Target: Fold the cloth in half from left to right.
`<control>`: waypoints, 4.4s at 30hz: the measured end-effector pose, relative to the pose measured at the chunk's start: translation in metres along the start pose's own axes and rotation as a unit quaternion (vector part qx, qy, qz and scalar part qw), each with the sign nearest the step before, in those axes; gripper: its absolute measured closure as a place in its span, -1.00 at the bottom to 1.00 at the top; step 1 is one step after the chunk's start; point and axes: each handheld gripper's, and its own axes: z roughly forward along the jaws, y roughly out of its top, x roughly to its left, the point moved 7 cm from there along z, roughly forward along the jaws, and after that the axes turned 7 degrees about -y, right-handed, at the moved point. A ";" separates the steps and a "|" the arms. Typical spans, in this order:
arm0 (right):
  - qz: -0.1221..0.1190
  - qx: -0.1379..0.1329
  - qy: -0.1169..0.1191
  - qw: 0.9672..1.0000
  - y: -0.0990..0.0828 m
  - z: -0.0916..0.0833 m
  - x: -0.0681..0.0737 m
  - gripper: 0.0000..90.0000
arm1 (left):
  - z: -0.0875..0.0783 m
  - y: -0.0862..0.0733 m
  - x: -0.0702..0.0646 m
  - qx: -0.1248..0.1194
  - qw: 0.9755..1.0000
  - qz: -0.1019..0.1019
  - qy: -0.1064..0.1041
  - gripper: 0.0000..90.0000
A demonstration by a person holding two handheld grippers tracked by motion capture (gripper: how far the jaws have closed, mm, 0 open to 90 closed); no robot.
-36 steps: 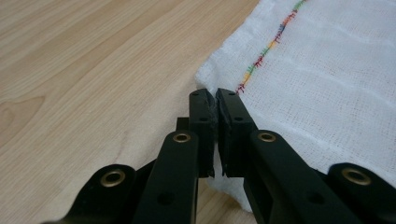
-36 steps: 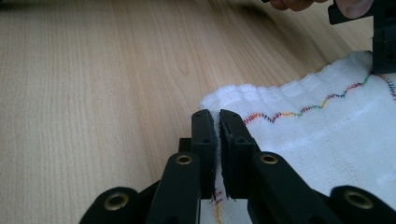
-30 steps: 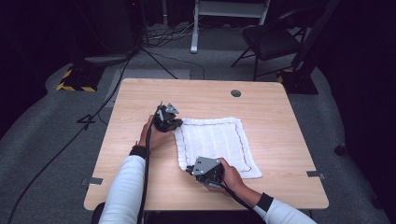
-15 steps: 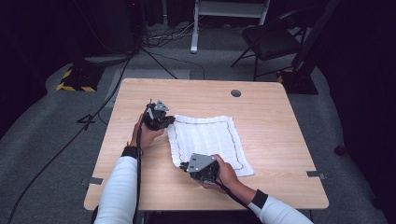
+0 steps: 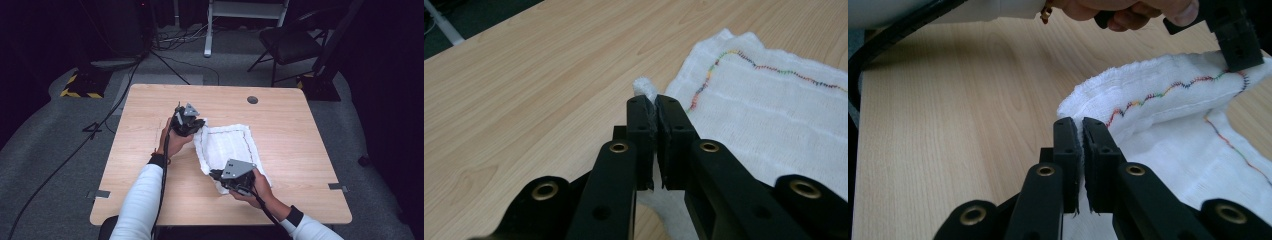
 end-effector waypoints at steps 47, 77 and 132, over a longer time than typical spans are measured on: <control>0.115 0.104 -0.117 0.981 -0.134 -0.092 -0.092 0.25 | 0.098 0.067 -0.092 0.025 0.998 0.060 -0.014 -0.31; 0.109 0.158 -0.092 0.977 -0.168 -0.079 -0.107 0.09 | 0.035 -0.050 -0.182 0.126 0.969 0.165 -0.136 -0.45; 0.171 0.104 -0.140 0.970 -0.089 0.029 -0.196 0.04 | 0.065 -0.011 -0.023 0.082 0.997 0.000 -0.001 -0.48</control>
